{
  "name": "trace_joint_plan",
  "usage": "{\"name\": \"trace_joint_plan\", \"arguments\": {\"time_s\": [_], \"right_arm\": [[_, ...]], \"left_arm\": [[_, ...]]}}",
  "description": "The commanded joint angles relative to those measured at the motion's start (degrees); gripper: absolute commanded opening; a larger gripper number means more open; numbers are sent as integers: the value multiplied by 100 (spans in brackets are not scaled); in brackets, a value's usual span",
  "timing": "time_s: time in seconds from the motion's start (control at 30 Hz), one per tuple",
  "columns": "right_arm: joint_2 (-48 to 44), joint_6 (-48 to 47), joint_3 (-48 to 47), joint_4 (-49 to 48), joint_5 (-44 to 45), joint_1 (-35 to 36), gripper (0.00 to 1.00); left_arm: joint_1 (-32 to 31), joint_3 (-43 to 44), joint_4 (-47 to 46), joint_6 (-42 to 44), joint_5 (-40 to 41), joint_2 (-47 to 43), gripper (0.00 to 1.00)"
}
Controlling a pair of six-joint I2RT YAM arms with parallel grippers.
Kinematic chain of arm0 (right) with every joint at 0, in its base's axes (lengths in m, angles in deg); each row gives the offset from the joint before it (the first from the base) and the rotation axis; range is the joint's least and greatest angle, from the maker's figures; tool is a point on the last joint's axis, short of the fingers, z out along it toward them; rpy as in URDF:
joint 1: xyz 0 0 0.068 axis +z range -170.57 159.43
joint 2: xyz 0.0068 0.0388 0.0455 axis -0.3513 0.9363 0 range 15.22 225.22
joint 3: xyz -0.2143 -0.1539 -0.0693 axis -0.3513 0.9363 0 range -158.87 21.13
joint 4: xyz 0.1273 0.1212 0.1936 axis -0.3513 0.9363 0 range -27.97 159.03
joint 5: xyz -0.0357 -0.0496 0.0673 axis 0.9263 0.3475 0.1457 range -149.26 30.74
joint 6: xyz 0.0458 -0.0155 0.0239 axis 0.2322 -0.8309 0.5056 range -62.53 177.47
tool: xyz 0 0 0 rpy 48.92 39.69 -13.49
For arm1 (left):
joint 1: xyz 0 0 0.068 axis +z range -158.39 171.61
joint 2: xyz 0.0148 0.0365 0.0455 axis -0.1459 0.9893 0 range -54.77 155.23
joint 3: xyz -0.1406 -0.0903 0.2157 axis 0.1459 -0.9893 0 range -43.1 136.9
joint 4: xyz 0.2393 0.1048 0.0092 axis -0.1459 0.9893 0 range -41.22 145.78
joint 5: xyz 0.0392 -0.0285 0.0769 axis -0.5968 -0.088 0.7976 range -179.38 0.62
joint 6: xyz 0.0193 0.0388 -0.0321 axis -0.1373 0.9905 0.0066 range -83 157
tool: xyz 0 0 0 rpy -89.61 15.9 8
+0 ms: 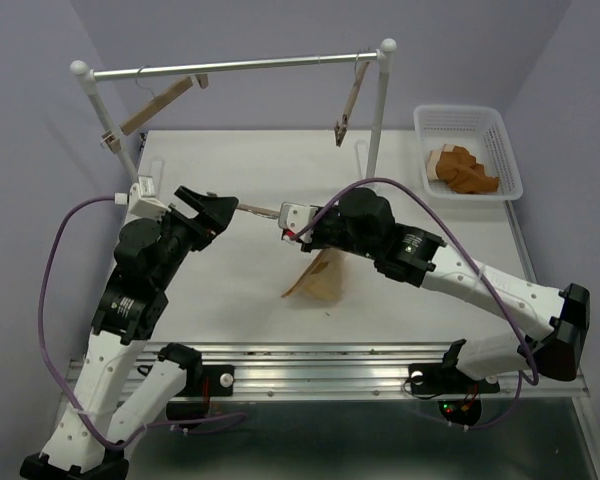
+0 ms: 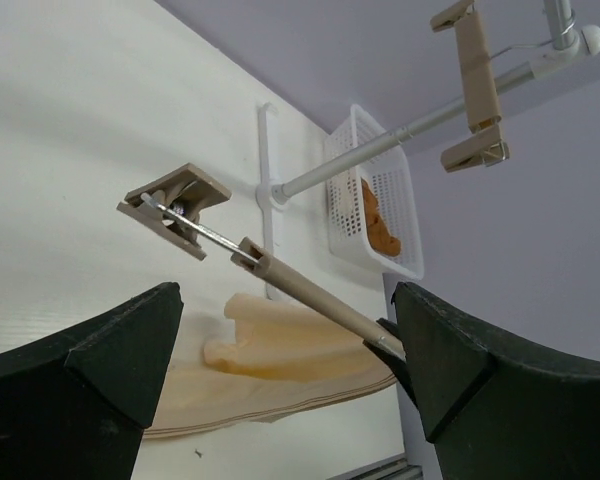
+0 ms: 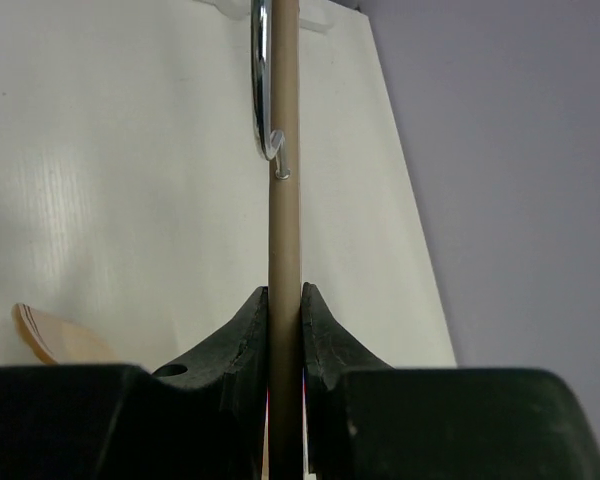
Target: Remove the underwear clipped to the hanger
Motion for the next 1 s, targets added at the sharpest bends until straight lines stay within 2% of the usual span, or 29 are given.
{"name": "trace_joint_plan", "arguments": {"time_s": [0.0, 0.1, 0.2, 0.4, 0.57, 0.73, 0.83, 0.97], "right_arm": [[-141, 936, -487, 376, -672, -271, 1], [-97, 1701, -698, 340, -664, -438, 1], [-44, 2456, -821, 279, -733, -622, 1], [175, 4633, -1225, 217, -1024, -1299, 1], [220, 5795, -1349, -11, -884, -1511, 1], [211, 6298, -1270, -301, -848, -1572, 1], [176, 6440, -1138, -503, -901, -1624, 1], [97, 6457, -997, -626, -1391, -1625, 1]], "left_arm": [[0, -157, -61, 419, -119, -349, 99], [0, -289, -148, 498, -162, -569, 99], [0, -482, -402, 568, -538, -728, 99], [0, -1115, -1395, 384, -1278, -798, 99], [-26, -1702, -2546, 138, -2095, -649, 99], [-298, -2170, -3584, -117, -2413, -359, 99], [-509, -2082, -3611, -56, -2281, -8, 99], [-755, -1959, -3892, -12, -2079, 370, 99]]}}
